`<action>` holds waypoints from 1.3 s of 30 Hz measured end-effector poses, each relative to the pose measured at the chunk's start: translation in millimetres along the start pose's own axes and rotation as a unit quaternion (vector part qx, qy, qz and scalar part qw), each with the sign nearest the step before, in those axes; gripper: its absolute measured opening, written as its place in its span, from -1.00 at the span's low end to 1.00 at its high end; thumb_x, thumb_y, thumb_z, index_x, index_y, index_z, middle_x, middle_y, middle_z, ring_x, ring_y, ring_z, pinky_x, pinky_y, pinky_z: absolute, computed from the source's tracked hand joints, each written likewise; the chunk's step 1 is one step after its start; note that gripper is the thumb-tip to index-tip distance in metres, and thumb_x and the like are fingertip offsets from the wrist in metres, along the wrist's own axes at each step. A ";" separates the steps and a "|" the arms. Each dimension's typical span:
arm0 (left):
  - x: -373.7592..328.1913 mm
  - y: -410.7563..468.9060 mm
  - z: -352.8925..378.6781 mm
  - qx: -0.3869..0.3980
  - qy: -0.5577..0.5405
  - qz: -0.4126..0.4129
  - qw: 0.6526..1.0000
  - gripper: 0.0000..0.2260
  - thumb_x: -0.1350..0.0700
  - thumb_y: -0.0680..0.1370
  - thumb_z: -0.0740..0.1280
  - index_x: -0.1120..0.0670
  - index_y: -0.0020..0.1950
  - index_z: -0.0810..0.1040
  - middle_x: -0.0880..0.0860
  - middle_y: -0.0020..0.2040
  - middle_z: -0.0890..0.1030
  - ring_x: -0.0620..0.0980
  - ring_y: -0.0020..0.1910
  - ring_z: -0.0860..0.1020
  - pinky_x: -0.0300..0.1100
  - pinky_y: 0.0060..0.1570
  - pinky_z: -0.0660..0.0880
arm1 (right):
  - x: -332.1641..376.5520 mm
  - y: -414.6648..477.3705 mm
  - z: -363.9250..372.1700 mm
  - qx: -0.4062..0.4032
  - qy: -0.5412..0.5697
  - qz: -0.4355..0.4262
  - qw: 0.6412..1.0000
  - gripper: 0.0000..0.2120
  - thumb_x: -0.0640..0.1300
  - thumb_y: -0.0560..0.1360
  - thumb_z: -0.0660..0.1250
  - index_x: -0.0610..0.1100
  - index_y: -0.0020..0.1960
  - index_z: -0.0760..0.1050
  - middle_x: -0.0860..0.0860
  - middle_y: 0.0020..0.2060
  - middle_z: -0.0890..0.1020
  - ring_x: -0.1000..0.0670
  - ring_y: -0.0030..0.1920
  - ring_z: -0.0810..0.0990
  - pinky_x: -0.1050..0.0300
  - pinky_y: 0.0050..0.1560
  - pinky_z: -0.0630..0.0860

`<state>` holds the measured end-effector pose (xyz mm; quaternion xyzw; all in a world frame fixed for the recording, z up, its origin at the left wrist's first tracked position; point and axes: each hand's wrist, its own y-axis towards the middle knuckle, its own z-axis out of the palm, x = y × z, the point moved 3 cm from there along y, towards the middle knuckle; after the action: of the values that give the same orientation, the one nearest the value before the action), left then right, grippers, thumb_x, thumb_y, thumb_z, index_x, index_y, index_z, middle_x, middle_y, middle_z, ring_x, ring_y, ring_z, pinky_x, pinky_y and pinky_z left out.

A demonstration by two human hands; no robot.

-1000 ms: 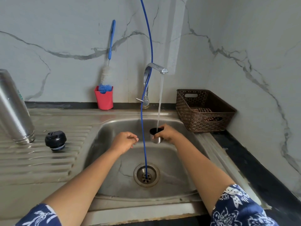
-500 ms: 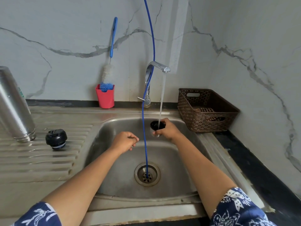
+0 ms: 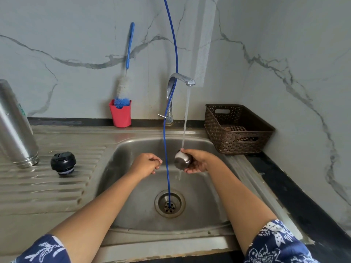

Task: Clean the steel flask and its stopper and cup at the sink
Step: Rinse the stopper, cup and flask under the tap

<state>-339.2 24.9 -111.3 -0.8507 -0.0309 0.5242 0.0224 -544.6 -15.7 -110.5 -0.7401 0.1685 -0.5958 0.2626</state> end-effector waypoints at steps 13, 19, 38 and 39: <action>-50.1 44.9 45.2 0.030 -0.167 -0.023 0.985 -0.72 0.24 0.55 0.35 0.20 0.27 0.54 0.13 -0.12 0.61 -0.06 -0.28 0.49 -0.32 -0.34 0.51 | 16.6 9.9 -4.1 -0.015 0.133 -0.004 0.991 -0.42 0.29 0.52 0.17 -0.28 -0.04 0.46 -0.18 -0.46 0.63 -0.05 -0.54 0.61 0.19 -0.53 0.56; -42.0 52.9 48.1 0.016 -0.250 -0.078 0.965 -0.75 0.25 0.56 0.34 0.23 0.24 0.54 0.15 -0.05 0.61 -0.01 -0.26 0.52 -0.24 -0.26 0.55 | 24.8 11.2 -5.1 -0.003 0.150 -0.018 0.989 -0.58 0.14 0.56 0.22 -0.23 0.13 0.42 -0.22 -0.10 0.59 -0.13 -0.23 0.61 0.13 -0.47 0.60; -45.5 41.7 35.5 0.066 -0.273 -0.070 0.957 -0.73 0.25 0.52 0.39 0.19 0.21 0.54 0.07 -0.13 0.64 -0.03 -0.16 0.60 -0.20 -0.11 0.54 | 38.5 -14.0 -10.4 -0.016 0.071 -0.200 0.977 -0.54 -0.33 0.41 0.44 -0.30 0.27 0.41 -0.21 0.14 0.58 -0.17 0.14 0.58 0.04 0.12 0.55; -45.0 39.7 34.2 0.065 -0.268 -0.066 0.959 -0.72 0.24 0.51 0.40 0.19 0.22 0.54 0.06 -0.14 0.64 -0.03 -0.16 0.60 -0.20 -0.11 0.54 | 37.5 -15.2 -9.8 -0.016 0.064 -0.200 0.978 -0.55 -0.32 0.40 0.45 -0.30 0.26 0.42 -0.20 0.11 0.59 -0.16 0.12 0.59 0.04 0.11 0.55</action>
<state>-388.8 -18.0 -89.4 -0.6721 -0.0583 0.7310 0.1031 -546.3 -26.4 -70.3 -0.7234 0.0430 -0.6794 0.1149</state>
